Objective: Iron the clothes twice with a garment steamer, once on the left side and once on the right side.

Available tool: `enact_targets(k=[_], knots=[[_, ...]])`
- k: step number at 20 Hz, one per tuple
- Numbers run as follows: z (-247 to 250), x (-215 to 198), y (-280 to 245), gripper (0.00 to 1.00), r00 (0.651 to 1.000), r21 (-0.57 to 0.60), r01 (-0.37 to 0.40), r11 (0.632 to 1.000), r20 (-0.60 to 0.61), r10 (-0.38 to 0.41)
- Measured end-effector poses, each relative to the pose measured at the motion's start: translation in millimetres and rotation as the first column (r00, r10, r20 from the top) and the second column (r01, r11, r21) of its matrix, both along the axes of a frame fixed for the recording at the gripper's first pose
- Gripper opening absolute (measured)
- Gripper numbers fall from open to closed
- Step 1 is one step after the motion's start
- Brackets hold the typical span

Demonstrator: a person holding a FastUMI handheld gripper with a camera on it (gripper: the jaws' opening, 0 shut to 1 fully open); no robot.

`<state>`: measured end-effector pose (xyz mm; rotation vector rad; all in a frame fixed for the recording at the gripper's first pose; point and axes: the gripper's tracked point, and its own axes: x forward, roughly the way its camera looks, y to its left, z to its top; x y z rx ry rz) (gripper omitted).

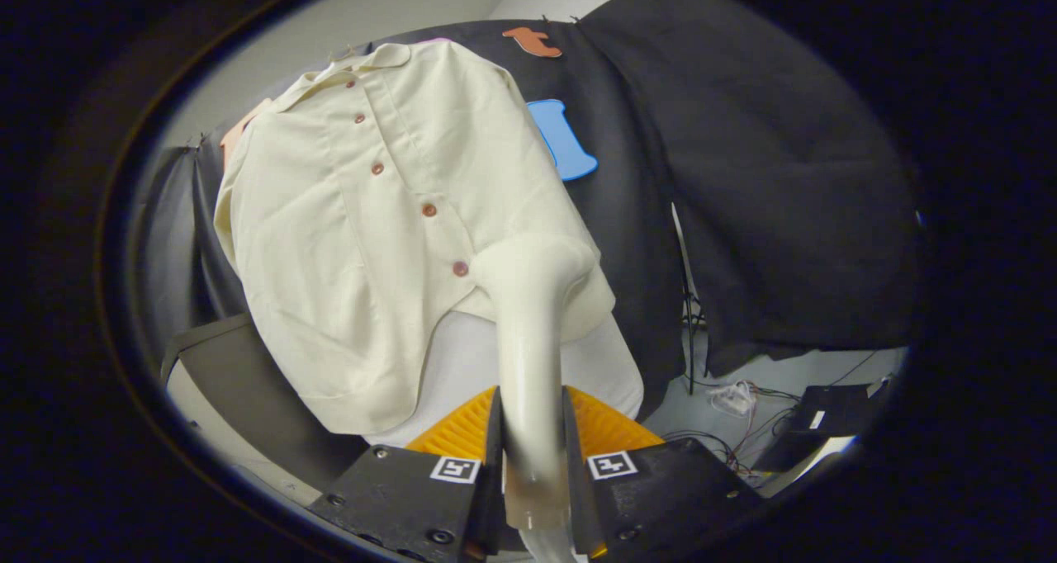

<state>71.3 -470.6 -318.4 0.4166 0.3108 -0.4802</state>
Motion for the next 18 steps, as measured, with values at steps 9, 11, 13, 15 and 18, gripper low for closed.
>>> enact_targets(k=[9,11,13,15,18], knots=[[17.4,-27.5,64.9,0.33,0.999,0.03,-0.046,0.998,0.002,0.046],[37.7,-26.7,87.0,0.33,0.997,0.056,-0.067,0.996,0.038,0.065],[57.8,-27.6,105.8,0.33,0.995,0.036,-0.088,0.995,0.056,0.086],[79.6,-29.0,125.2,0.33,0.992,0.001,-0.112,0.994,0.062,0.112],[116.3,-27.6,158.3,0.33,0.985,-0.036,-0.144,0.989,0.095,0.147]])
